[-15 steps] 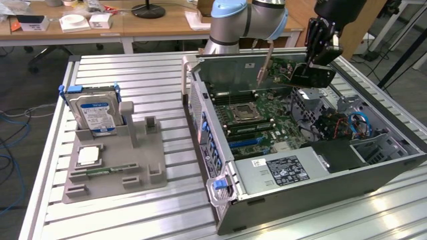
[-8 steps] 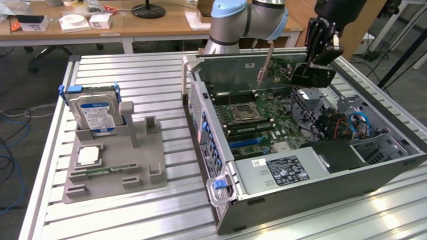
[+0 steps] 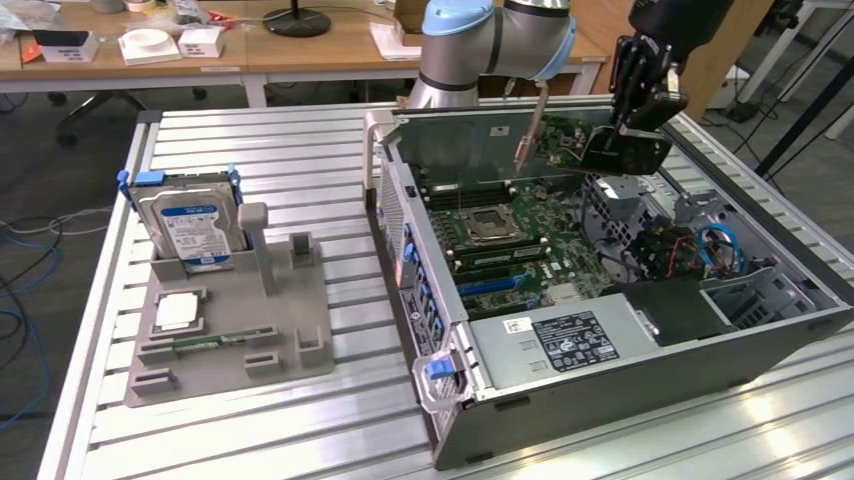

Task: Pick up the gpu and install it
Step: 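Insert the gpu into the slot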

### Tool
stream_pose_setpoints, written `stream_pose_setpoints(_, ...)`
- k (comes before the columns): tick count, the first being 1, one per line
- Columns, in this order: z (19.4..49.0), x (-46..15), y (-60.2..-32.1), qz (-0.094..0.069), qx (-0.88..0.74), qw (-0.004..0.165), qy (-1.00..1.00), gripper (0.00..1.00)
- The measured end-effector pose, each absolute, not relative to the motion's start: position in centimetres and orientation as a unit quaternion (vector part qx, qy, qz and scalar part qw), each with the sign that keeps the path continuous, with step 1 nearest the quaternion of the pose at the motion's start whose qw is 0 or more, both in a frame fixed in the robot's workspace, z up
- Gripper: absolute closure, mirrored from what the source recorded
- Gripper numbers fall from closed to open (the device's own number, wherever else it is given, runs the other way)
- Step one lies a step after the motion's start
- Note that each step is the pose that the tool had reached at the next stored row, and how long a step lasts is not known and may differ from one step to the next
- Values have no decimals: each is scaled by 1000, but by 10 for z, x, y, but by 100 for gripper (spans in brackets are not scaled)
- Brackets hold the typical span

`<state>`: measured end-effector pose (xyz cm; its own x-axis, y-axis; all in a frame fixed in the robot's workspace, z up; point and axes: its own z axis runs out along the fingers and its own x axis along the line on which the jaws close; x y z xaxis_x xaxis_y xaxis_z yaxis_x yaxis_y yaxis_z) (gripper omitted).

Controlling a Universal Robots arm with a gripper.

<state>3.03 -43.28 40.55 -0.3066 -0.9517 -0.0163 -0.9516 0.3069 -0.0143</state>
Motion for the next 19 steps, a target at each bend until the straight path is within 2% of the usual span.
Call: stream_pose_setpoints(19,406,31,-433,-1,-608,11,793,74)
